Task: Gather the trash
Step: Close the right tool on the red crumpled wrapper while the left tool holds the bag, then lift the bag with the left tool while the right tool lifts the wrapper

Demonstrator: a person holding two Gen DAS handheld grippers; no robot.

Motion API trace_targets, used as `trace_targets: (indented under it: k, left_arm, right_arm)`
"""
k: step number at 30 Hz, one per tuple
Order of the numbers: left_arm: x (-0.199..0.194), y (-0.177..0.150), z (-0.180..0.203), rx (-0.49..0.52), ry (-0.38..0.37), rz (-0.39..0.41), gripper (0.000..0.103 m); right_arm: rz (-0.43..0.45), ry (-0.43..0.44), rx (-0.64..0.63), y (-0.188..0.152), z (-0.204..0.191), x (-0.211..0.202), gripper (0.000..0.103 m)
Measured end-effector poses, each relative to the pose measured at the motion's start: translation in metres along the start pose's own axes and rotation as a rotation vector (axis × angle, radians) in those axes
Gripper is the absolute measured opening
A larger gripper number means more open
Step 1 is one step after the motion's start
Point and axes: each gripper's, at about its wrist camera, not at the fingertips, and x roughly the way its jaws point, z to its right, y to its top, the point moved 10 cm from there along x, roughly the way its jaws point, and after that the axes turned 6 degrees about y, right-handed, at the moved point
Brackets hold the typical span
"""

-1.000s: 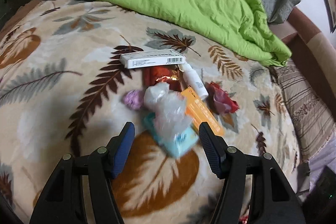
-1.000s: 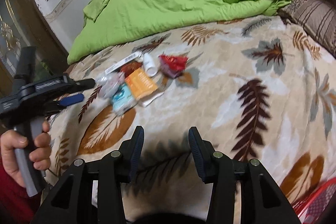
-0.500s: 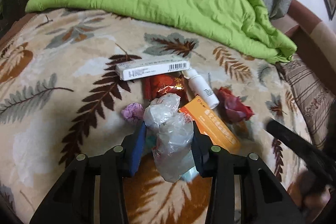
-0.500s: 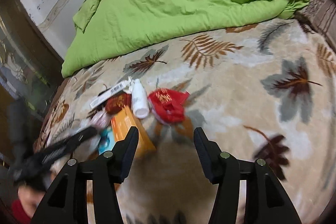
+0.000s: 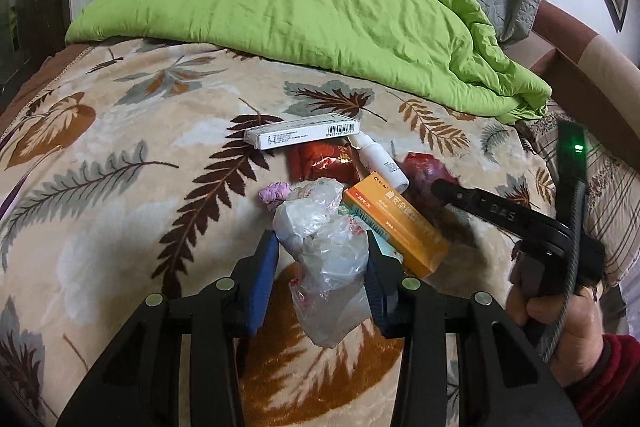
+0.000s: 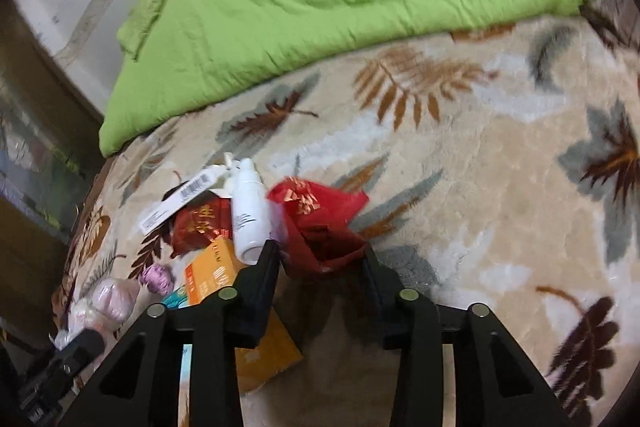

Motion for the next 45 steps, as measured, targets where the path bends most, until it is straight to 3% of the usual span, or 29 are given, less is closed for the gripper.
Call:
trace_targets:
  k: [5, 11, 18, 31, 45]
  left_arm:
    - [-0.013, -0.011, 0.001, 0.008, 0.005, 0.005, 0.04]
    - [-0.037, -0.032, 0.002, 0.023, 0.027, 0.02, 0.04]
    - [-0.074, -0.056, 0.001, 0.056, 0.102, 0.099, 0.04]
    - [-0.091, -0.084, -0.015, 0.055, 0.17, 0.132, 0.04]
    - [-0.078, -0.089, -0.026, 0.046, 0.18, 0.127, 0.04]
  right_arm:
    - [0.056, 0.012, -0.081, -0.011, -0.025, -0.043, 0.039]
    - [0.082, 0.032, -0.181, -0.052, -0.062, -0.088, 0.039]
    - [0.108, 0.01, -0.211, -0.089, -0.075, -0.119, 0.039]
    - [0.173, -0.056, -0.239, -0.105, -0.075, -0.14, 0.039]
    - [0.134, -0.076, -0.242, -0.107, -0.073, -0.13, 0.039]
